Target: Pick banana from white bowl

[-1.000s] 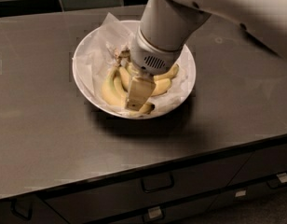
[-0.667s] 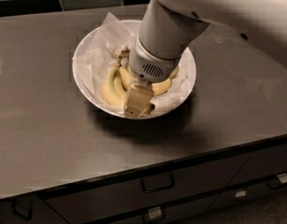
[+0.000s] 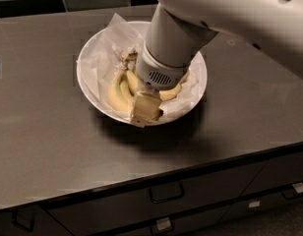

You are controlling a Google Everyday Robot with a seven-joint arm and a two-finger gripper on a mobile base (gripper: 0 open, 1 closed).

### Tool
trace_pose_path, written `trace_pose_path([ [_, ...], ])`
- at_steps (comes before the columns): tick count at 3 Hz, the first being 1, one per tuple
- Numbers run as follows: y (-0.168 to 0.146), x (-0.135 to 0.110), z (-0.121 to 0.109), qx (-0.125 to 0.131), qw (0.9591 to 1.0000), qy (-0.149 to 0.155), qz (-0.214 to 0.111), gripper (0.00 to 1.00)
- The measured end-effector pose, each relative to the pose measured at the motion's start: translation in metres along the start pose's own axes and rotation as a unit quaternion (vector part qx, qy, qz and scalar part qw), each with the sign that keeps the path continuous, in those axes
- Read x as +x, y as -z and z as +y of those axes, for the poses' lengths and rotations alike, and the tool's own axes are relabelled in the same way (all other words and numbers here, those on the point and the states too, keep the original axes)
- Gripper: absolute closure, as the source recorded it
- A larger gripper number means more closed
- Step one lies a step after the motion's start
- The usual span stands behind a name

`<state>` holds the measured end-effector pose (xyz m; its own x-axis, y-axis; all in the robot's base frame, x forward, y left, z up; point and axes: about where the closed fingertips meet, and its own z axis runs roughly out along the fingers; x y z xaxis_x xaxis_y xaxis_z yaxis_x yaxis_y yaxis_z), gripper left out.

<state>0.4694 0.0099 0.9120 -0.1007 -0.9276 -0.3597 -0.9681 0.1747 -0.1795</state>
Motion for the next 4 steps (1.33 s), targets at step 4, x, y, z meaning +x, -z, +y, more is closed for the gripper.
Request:
trace_pose_path([
  [4,0.005,-0.003,-0.019,0.025,0.9995,0.020,0.006,0.47],
])
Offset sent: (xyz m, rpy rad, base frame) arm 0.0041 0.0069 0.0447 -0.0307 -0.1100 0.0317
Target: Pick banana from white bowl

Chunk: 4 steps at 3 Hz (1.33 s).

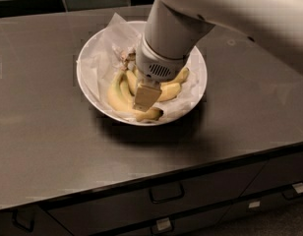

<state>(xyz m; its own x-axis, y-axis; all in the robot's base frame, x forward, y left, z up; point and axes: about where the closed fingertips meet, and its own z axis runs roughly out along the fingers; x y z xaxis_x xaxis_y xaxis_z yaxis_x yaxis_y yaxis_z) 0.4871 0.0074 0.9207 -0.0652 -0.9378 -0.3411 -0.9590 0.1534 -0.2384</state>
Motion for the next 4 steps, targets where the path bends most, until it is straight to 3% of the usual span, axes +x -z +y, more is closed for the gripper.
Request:
trace_pose_path([
  [4,-0.031,0.004,0.008,-0.082,0.9966,0.002,0.006,0.46],
])
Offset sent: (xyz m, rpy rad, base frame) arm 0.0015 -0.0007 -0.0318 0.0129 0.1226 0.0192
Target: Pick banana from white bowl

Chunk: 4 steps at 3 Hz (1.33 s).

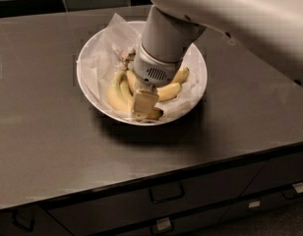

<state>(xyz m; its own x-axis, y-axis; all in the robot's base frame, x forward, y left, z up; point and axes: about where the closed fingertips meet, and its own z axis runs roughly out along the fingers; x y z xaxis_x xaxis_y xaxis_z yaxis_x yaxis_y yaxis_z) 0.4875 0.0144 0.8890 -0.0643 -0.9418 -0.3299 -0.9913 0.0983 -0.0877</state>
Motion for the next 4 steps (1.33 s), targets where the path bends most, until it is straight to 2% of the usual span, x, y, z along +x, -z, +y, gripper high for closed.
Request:
trace_pose_path([
  [3,-0.017,0.001,-0.001,-0.063,0.9979,0.010,0.015,0.47],
  [4,-0.020,-0.001,-0.002,-0.084,0.9962,0.019,0.015,0.66],
])
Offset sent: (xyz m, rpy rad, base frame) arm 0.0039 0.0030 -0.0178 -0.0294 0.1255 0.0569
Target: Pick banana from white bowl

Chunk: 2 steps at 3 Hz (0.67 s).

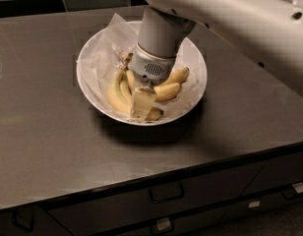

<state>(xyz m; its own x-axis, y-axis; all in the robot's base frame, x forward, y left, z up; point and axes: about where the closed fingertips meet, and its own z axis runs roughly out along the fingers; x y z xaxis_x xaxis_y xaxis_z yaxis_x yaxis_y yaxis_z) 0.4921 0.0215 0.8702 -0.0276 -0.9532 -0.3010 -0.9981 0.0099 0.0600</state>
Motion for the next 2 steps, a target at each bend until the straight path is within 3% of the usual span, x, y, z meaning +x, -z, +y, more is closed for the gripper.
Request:
trace_pose_path([
  [1,0.0000,0.0000,0.0000,0.000,1.0000,0.000,0.000,0.89],
  [2,0.0002,-0.0001,0.0000,0.000,1.0000,0.000,0.000,1.00],
])
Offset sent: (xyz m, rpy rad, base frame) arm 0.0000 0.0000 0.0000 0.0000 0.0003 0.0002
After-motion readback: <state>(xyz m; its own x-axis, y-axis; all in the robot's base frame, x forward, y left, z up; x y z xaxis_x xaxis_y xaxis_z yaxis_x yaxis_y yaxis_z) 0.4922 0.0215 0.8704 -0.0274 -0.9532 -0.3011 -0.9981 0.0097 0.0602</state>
